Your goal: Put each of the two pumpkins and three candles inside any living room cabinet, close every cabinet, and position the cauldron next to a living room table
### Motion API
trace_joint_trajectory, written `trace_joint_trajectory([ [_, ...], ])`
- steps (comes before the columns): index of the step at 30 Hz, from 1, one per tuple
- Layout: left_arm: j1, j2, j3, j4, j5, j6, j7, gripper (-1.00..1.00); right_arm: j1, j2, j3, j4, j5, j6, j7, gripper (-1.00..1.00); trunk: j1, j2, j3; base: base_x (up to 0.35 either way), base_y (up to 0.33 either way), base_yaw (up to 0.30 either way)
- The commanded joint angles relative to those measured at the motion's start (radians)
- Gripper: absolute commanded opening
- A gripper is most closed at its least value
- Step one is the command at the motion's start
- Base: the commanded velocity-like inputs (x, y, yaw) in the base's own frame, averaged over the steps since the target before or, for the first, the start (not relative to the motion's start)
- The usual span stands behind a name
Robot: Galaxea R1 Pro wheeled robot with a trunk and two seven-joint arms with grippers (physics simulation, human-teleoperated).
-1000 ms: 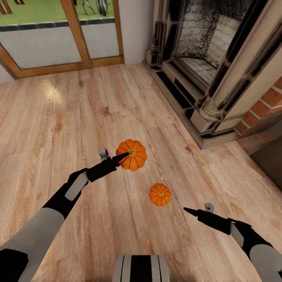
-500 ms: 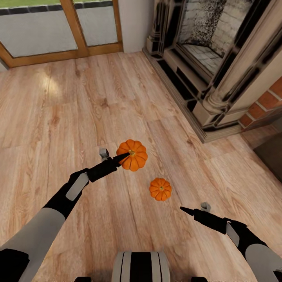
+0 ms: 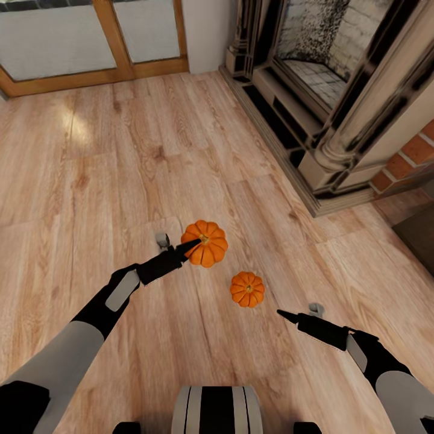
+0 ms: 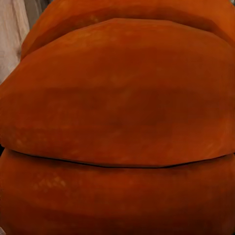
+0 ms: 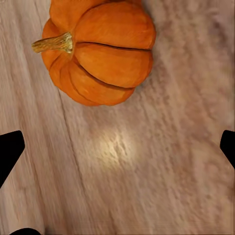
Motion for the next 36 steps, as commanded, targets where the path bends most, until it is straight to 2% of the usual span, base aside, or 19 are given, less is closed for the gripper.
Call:
trace_joint_trajectory([
  [1, 0.0, 0.0, 0.001, 0.002, 0.0, 0.001, 0.0, -1.0, 0.0, 0.0, 0.0, 0.001, 0.001, 0.0, -0.005, 1.0, 0.0, 0.0, 0.0, 0.323, 0.0, 0.0],
  [9, 0.0, 0.0, 0.002, 0.004, 0.0, 0.001, 0.0, -1.0, 0.0, 0.0, 0.0, 0.001, 0.0, -0.002, -0.006, 1.0, 0.0, 0.0, 0.0, 0.311, 0.0, 0.0],
  [18, 0.0, 0.001, 0.002, 0.004, 0.0, 0.0, -0.001, -1.0, 0.0, 0.001, 0.0, 0.007, 0.0, -0.002, -0.007, 1.0, 0.0, 0.0, 0.0, 0.027, 0.0, 0.0],
  [21, 0.0, 0.001, 0.002, 0.005, 0.0, -0.002, -0.002, -1.0, 0.0, 0.015, -0.001, 0.013, 0.0, -0.002, -0.014, 1.0, 0.0, 0.0, 0.0, 0.0, 0.0, 0.0],
  [22, 0.0, 0.001, 0.002, 0.005, 0.0, -0.002, -0.001, -1.0, 0.001, 0.02, -0.001, 0.018, 0.0, -0.005, -0.035, 1.0, 0.0, 0.0, 0.0, 0.0, 0.0, 0.0],
  [27, 0.0, 0.001, 0.002, 0.004, 0.001, -0.002, -0.002, -1.0, 0.002, 0.023, 0.0, 0.019, -0.002, -0.013, -0.048, 1.0, 0.0, 0.0, 0.0, 0.0, 0.0, 0.0],
  [33, 0.0, 0.0, 0.002, 0.004, 0.0, -0.002, 0.0, -1.0, 0.002, 0.024, 0.0, 0.018, 0.0, -0.013, -0.049, 1.0, 0.003, -0.001, -0.023, 0.0, 0.0, 0.0],
  [36, 0.0, -0.001, 0.0, 0.004, -0.001, -0.002, 0.0, -1.0, 0.002, 0.035, 0.001, 0.009, 0.001, -0.014, -0.049, 1.0, 0.004, -0.002, -0.035, 0.0, 0.0, 0.0],
])
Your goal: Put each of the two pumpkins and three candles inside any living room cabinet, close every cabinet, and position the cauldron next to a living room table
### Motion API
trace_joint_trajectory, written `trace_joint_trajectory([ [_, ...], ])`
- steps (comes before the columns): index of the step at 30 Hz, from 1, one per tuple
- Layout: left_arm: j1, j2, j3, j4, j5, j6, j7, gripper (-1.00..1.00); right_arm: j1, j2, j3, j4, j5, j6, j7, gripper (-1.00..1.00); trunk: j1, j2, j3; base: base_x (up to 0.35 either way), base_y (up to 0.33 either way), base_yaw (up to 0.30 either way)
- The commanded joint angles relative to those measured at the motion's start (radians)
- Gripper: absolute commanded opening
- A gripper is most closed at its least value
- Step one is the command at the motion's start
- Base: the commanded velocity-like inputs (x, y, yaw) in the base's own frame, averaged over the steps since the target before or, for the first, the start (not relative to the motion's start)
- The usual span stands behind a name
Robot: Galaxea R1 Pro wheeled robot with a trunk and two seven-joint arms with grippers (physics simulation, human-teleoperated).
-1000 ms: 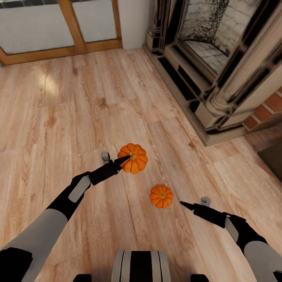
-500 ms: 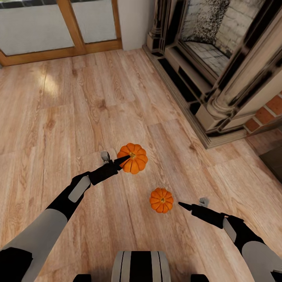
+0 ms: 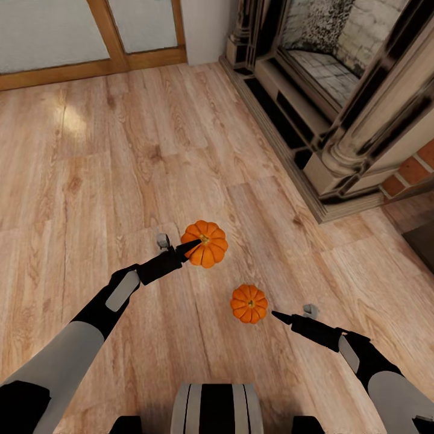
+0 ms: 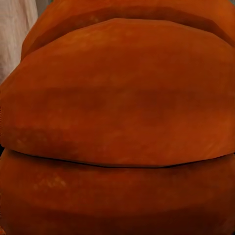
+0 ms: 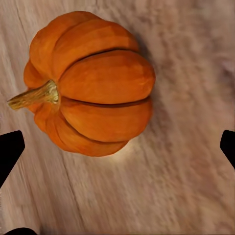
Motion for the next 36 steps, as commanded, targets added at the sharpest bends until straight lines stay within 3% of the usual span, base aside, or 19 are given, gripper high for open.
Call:
trace_joint_trajectory([
  [1, 0.0, 0.0, 0.0, 0.0, 0.003, 0.002, -0.001, -1.0, 0.0, 0.003, 0.0, -0.001, 0.0, 0.0, 0.0, 1.0, 0.0, 0.0, -0.004, 0.0, 0.0, 0.0],
  [4, -0.001, -0.001, 0.0, 0.0, 0.002, 0.002, 0.0, -1.0, 0.0, 0.007, 0.013, -0.004, 0.001, 0.0, -0.001, 1.0, 0.002, -0.001, -0.016, 0.0, 0.0, 0.0],
  [7, 0.0, -0.002, 0.0, 0.0, 0.002, 0.002, 0.0, -1.0, 0.0, 0.008, 0.074, -0.005, 0.001, -0.002, -0.001, 1.0, 0.003, -0.002, -0.027, 0.0, 0.0, 0.0],
  [11, 0.0, -0.002, 0.0, 0.0, 0.002, 0.002, 0.001, -1.0, -0.001, 0.008, 0.102, -0.006, 0.0, -0.031, 0.002, 1.0, 0.004, -0.002, -0.039, 0.0, 0.0, 0.0],
  [23, 0.0, -0.003, 0.0, 0.002, 0.004, 0.0, 0.0, -1.0, -0.001, 0.008, 0.105, -0.107, -0.011, -0.03, 0.014, 1.0, 0.004, -0.002, -0.039, 0.0, 0.0, 0.0],
  [36, 0.0, -0.003, 0.0, 0.001, 0.004, 0.001, 0.001, -1.0, -0.003, 0.027, 0.102, -0.085, -0.038, -0.025, 0.004, 1.0, 0.004, -0.002, -0.039, 0.041, 0.005, 0.0],
])
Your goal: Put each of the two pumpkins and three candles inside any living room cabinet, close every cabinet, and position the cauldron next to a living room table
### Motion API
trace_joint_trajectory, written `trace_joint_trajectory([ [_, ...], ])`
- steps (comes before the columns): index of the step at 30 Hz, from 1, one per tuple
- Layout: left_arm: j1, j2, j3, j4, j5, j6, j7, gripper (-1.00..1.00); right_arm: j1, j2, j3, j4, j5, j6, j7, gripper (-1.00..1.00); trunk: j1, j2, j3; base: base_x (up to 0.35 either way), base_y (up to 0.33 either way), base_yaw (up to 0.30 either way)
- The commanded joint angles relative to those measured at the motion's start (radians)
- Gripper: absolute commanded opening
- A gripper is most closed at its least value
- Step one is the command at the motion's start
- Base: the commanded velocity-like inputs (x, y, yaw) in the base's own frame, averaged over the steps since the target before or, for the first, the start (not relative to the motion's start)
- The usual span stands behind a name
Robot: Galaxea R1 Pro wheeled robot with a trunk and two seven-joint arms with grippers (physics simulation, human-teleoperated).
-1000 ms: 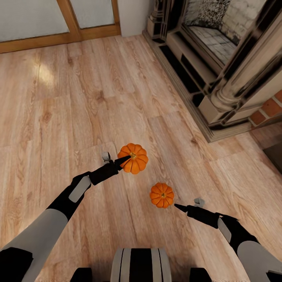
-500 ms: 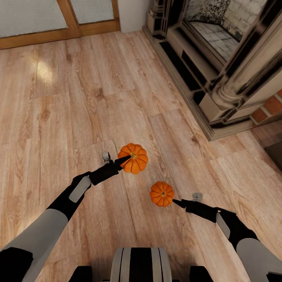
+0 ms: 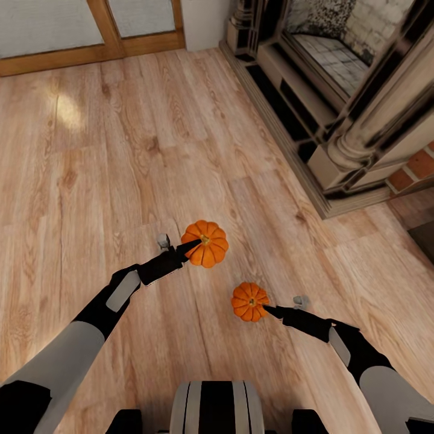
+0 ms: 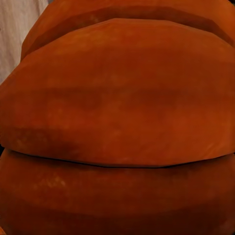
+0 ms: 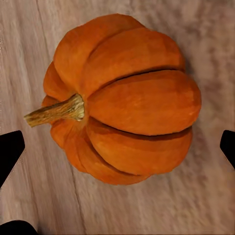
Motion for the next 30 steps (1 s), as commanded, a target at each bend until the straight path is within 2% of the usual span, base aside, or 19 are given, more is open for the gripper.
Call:
trace_joint_trajectory([
  [1, 0.0, 0.0, 0.0, 0.0, 0.001, 0.0, -0.001, -1.0, 0.0, 0.001, -0.001, 0.001, 0.0, 0.0, 0.0, 1.0, 0.0, 0.0, 0.0, 0.261, 0.113, 0.0],
  [8, 0.0, 0.0, 0.0, 0.0, 0.001, 0.0, -0.002, -1.0, 0.0, 0.002, -0.002, -0.01, 0.007, -0.004, -0.009, 1.0, 0.0, 0.0, 0.0, 0.111, 0.051, 0.0],
  [12, 0.023, -0.022, 0.001, -0.009, 0.001, -0.002, -0.004, -1.0, -0.002, -0.003, -0.003, -0.025, 0.008, 0.0, -0.032, 1.0, 0.0, 0.0, 0.0, 0.0, 0.0, 0.0],
  [14, 0.025, -0.02, 0.0, -0.009, 0.001, -0.002, -0.005, -1.0, -0.002, -0.006, -0.004, -0.021, 0.007, 0.001, -0.024, 1.0, 0.0, 0.0, 0.0, 0.0, 0.0, 0.0],
  [18, 0.031, -0.033, 0.0, -0.015, 0.0, -0.003, -0.004, -1.0, -0.002, -0.016, -0.006, -0.015, 0.003, 0.004, -0.005, 1.0, 0.0, 0.0, 0.0, 0.0, 0.0, 0.0],
  [21, 0.031, -0.041, 0.0, -0.015, 0.0, -0.003, -0.001, -1.0, -0.002, -0.013, -0.004, -0.016, 0.01, 0.003, -0.022, 1.0, 0.0, 0.0, 0.0, 0.0, 0.0, 0.0],
  [30, 0.031, -0.044, 0.0, -0.016, 0.0, -0.003, 0.0, -1.0, -0.021, -0.008, 0.005, 0.006, 0.007, -0.004, -0.073, 1.0, 0.0, 0.0, 0.0, 0.0, 0.0, 0.0],
])
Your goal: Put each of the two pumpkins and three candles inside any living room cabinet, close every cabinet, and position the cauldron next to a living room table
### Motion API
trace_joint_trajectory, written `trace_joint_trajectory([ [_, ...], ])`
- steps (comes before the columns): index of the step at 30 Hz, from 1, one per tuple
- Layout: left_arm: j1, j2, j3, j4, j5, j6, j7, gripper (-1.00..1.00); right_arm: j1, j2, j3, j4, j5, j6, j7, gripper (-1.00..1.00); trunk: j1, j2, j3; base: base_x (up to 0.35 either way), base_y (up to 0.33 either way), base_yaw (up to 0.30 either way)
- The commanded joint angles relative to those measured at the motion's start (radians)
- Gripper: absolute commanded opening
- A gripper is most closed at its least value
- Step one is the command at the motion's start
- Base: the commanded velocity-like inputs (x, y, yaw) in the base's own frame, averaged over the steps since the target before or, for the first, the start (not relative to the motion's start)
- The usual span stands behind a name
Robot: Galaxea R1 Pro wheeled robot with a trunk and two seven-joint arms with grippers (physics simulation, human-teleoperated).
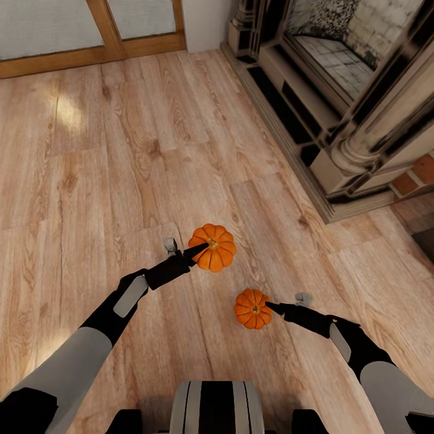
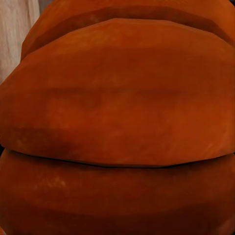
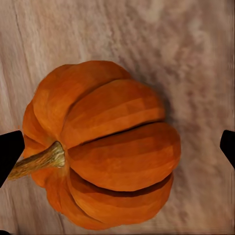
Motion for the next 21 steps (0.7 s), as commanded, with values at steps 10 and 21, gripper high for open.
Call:
trace_joint_trajectory([
  [10, 0.0, 0.0, 0.0, -0.001, 0.0, 0.0, 0.001, -1.0, -0.039, 0.024, 0.002, 0.084, 0.003, 0.002, -0.117, 1.0, 0.0, 0.0, 0.0, 0.0, 0.0, 0.0],
  [21, 0.0, -0.001, 0.0, 0.002, 0.0, 0.0, -0.002, -1.0, -0.052, 0.043, 0.099, 0.092, 0.005, -0.006, -0.107, 1.0, 0.0, 0.0, 0.0, 0.0, 0.0, 0.0],
])
